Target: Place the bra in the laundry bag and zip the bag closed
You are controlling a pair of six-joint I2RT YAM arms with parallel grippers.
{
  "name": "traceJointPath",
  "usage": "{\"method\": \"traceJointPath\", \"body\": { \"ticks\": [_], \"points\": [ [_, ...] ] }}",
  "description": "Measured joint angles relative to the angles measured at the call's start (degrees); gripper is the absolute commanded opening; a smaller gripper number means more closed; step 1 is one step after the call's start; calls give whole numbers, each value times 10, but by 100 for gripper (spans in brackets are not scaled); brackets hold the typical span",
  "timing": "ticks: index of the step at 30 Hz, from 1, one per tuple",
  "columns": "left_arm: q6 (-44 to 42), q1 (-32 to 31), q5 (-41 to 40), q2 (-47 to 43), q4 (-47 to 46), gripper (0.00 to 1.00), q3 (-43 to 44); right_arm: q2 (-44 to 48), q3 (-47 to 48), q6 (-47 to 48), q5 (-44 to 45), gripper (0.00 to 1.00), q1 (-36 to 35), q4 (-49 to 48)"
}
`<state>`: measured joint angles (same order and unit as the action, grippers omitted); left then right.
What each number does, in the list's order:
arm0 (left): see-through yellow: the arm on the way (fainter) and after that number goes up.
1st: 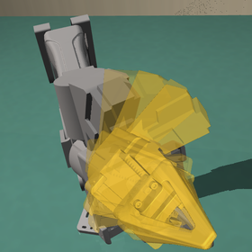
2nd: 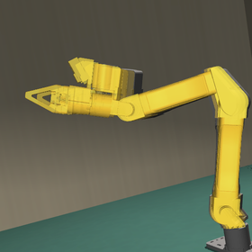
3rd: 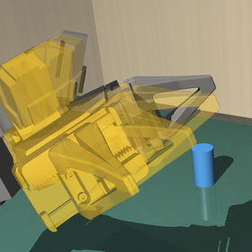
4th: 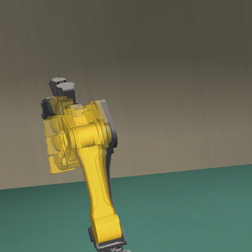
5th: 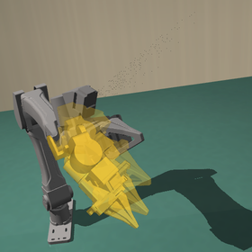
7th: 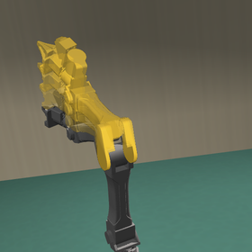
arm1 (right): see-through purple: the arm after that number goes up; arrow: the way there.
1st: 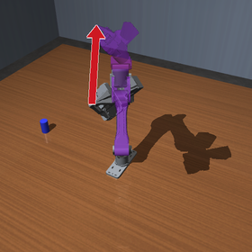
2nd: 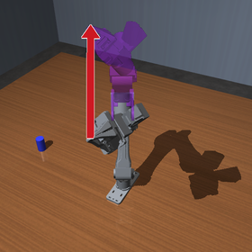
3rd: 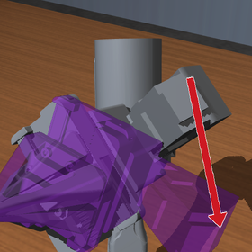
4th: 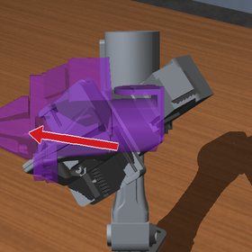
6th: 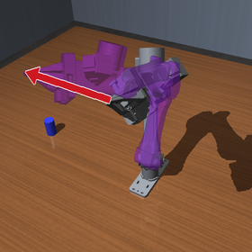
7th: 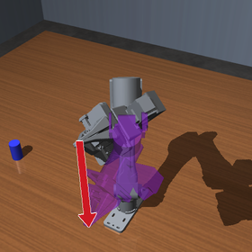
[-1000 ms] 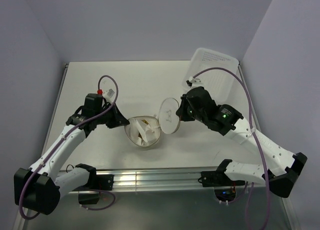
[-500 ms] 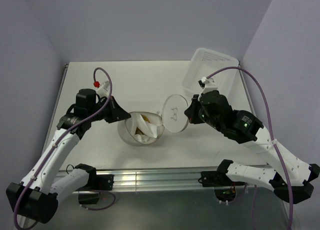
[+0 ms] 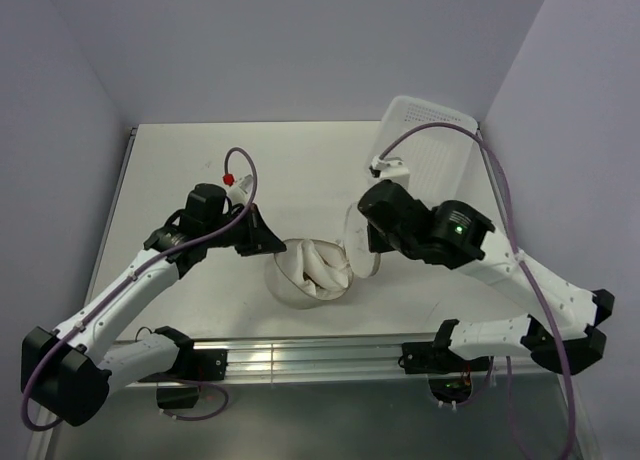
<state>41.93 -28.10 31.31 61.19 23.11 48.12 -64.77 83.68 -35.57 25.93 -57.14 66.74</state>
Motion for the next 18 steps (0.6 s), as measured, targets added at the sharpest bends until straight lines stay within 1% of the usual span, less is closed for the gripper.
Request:
{"method": "traceJointPath", "body": {
  "ticks": [2, 4, 6, 9, 12, 13, 14, 15, 16, 18],
  "points": [
    [8, 0, -5, 0, -11, 0, -5, -34, 11, -4, 13, 0, -2, 17],
    [12, 0, -11, 0, -23, 0, -10, -84, 41, -8, 28, 0, -8, 32],
    [14, 0, -17, 2, -32, 0, -11, -143, 92, -9, 43, 0, -28, 46],
    [14, 0, -27, 19, -57, 0, -11, -231, 178, -6, 51, 3, -75, 45],
    [22, 0, -33, 51, -102, 0, -24, -310, 250, 0, 43, 18, -117, 42],
    [25, 1, -37, 57, -113, 0, -33, -338, 274, 1, 39, 29, -130, 42],
    [28, 2, -38, 60, -120, 0, -42, -359, 289, 1, 37, 35, -135, 35],
    [30, 3, -41, 61, -126, 0, -51, -375, 296, 2, 33, 40, -147, 25],
    [30, 8, -41, 60, -130, 0, -59, -381, 294, 3, 28, 52, -153, 18],
    [30, 21, -40, 54, -137, 0, -71, -375, 269, 5, 13, 66, -162, 0]
  ]
}}
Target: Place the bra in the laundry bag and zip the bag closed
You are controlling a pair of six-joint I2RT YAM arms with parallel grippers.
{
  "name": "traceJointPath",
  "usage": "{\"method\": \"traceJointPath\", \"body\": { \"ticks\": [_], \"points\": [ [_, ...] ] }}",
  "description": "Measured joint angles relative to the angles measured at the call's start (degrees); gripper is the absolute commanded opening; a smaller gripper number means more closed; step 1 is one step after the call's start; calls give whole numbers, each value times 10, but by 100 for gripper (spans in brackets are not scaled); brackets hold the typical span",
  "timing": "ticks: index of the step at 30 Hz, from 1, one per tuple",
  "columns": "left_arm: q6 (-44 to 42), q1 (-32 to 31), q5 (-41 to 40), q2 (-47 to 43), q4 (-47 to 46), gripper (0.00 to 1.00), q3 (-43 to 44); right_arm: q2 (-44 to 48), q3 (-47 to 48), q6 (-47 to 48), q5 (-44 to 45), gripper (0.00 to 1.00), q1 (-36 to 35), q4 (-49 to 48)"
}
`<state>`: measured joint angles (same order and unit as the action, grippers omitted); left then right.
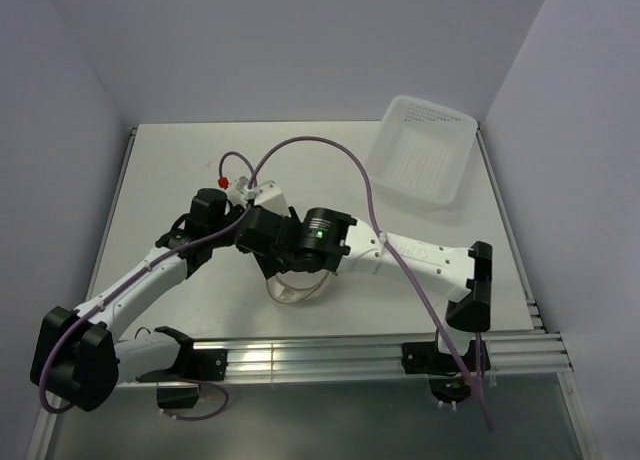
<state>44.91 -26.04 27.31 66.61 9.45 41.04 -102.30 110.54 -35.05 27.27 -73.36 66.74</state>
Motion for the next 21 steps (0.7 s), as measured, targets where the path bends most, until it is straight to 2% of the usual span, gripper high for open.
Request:
{"method": "traceJointPath", "body": {
  "ticks": [2, 6, 7, 10, 13, 18, 21],
  "points": [
    [0, 15, 2, -9, -8, 0, -8, 42, -63, 5, -24, 67, 3, -44],
    [-1, 31, 6, -14, -29, 0, -13, 186, -196, 11, -84, 61, 50, -118],
    [-2, 31, 8, -14, -31, 0, -13, 229, -228, 11, -95, 57, 72, -146],
    [-5, 31, 10, -14, -32, 0, -13, 350, -349, 1, -135, 55, 165, -242],
    [-8, 33, 8, -13, -32, 0, -13, 428, -498, -19, -179, 63, 256, -350],
    [-22, 33, -11, -12, -28, 3, 3, 419, -684, -61, -283, 80, 348, -505],
    [-27, 33, -18, -11, -34, 4, 15, 419, -759, -87, -344, 81, 382, -583]
  ]
}}
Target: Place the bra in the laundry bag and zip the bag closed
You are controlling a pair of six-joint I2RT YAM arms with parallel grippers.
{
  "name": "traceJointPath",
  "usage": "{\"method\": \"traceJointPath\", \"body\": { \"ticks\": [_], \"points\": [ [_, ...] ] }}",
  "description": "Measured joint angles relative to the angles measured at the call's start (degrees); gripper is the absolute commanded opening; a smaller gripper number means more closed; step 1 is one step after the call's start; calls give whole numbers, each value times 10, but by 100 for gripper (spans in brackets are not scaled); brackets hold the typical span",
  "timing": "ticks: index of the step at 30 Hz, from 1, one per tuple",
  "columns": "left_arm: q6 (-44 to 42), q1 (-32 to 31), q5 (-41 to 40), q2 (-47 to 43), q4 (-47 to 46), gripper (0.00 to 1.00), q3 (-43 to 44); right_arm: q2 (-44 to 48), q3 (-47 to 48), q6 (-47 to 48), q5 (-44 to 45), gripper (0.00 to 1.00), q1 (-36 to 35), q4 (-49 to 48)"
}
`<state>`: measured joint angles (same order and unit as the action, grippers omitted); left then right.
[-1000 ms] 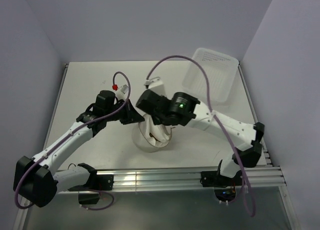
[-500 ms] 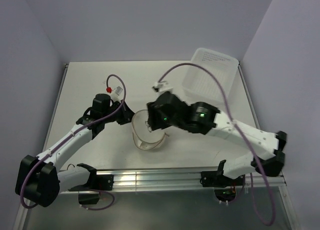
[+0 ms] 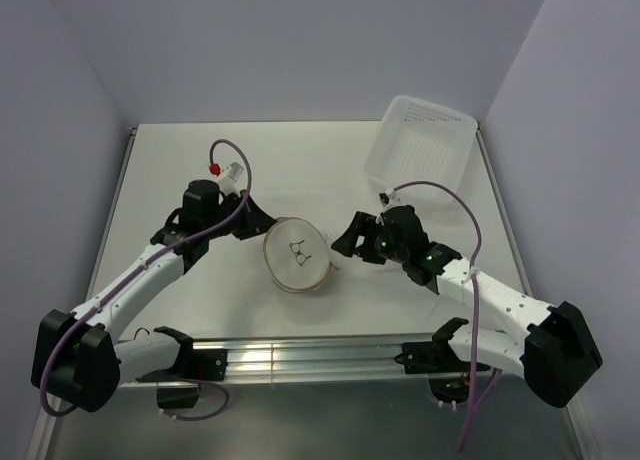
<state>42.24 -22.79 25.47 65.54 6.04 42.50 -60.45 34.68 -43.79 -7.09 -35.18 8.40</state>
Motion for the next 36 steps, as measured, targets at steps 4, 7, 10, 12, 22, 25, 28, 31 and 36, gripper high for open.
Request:
{"method": "traceJointPath", "body": {
  "ticks": [4, 7, 10, 12, 22, 25, 28, 31, 36],
  "points": [
    [-2, 0, -2, 17, -20, 4, 12, -19, -30, -22, -76, 81, 14, -123],
    [-5, 1, -2, 38, -32, 10, 19, -47, -36, -38, -116, 77, 22, -208],
    [-10, 1, -1, 57, -32, 14, 33, -67, -43, -49, -138, 69, 25, -256],
    [-11, 1, -1, 73, -32, 15, 48, -82, -43, -56, -150, 68, 25, -279],
    [-17, 1, 3, 127, -21, 51, 102, -105, -43, -72, -176, 58, 26, -315],
    [-23, 1, 3, 127, -6, 66, 111, -105, -43, -74, -176, 56, 26, -315],
    [-31, 1, -6, 124, 23, 82, 134, -106, -43, -78, -178, 40, 26, -319],
    [-44, 1, -34, 96, 57, 86, 147, -107, -44, -84, -177, 25, 26, -326],
    [-52, 1, -108, -40, 115, 84, 108, -108, -44, -90, -173, 20, 26, -331]
  ]
}}
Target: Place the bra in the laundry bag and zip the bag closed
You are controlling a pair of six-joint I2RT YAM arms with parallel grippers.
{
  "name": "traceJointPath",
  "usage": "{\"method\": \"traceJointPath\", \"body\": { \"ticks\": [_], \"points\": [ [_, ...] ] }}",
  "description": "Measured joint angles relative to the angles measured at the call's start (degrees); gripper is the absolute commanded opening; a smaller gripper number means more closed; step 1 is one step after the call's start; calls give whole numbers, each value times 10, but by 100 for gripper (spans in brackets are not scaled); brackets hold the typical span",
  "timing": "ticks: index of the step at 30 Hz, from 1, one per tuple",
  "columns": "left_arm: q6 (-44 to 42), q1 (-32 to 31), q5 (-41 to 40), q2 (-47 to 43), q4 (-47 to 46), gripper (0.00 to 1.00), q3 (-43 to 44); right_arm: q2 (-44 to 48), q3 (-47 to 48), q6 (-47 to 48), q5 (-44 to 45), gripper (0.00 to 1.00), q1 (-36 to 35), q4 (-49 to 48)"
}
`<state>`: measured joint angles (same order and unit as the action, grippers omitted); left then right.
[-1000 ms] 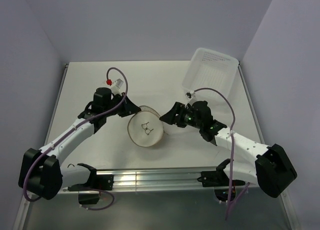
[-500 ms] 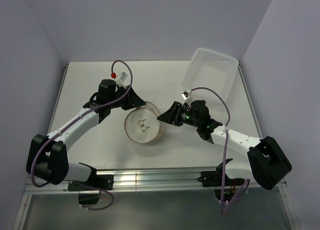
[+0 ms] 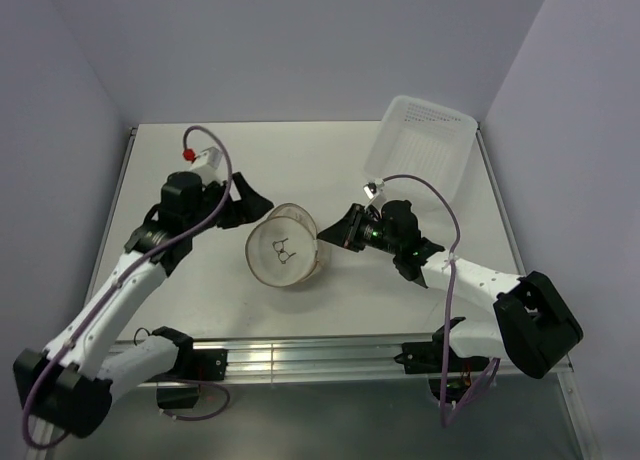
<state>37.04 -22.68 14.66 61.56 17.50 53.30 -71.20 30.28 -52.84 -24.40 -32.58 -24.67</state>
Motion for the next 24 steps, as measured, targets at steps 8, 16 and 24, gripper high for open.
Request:
{"method": "traceJointPath", "body": {
  "ticks": [8, 16, 24],
  "points": [
    [53, 0, -63, -249, 73, 73, -178, -4, -9, -3, 7, 20, 0, -17],
    [127, 0, -11, -294, 54, 52, -283, -4, -12, -4, 7, 19, 0, -23],
    [146, 0, 33, -259, -35, 0, -308, 5, -19, -5, 6, 65, 0, -25]
  ]
}}
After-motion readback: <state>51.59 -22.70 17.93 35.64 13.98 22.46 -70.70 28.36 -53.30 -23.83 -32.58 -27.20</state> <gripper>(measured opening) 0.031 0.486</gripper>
